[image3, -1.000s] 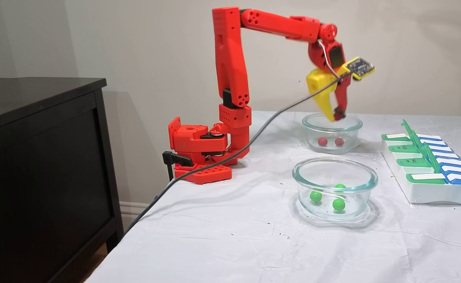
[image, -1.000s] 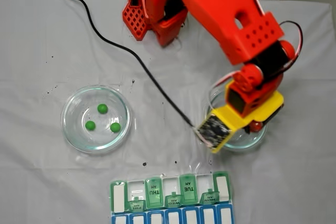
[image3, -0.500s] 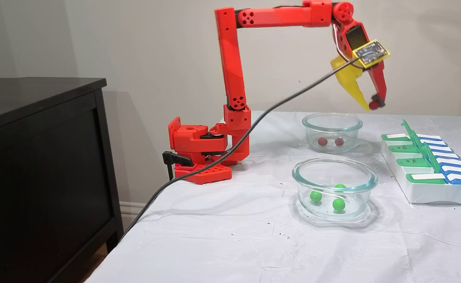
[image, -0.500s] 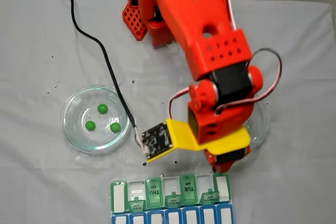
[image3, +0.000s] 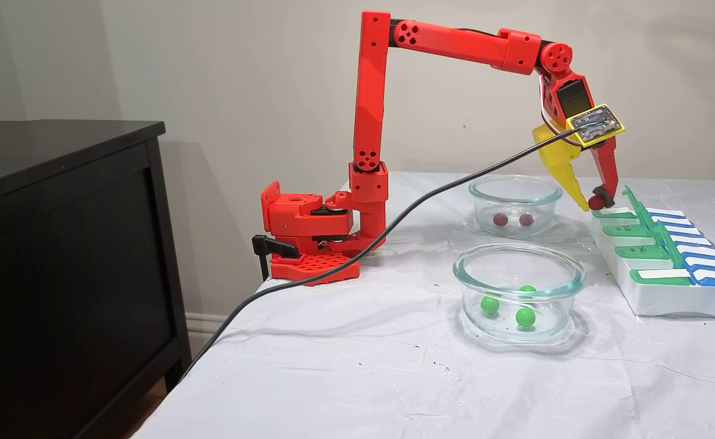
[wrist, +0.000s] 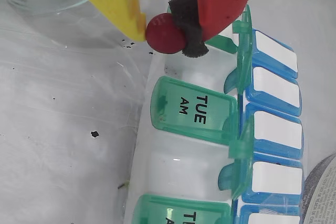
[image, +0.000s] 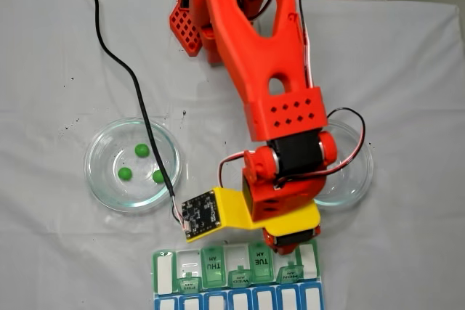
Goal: Sort medicines into box.
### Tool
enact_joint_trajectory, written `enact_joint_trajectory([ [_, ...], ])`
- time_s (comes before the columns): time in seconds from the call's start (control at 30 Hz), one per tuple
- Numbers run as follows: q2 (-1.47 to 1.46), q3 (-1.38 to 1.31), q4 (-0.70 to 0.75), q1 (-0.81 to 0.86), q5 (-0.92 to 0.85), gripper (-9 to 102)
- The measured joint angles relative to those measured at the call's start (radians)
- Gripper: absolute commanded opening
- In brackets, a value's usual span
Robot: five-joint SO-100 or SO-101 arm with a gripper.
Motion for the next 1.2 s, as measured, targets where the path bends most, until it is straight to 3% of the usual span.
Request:
enact_joint_trajectory([
  [1.1,-0.052,0.080,-0.215,-0.026,-0.037,0],
  [1.2,-0.052,0.106,-0.253,-0.026,-0.037,6],
])
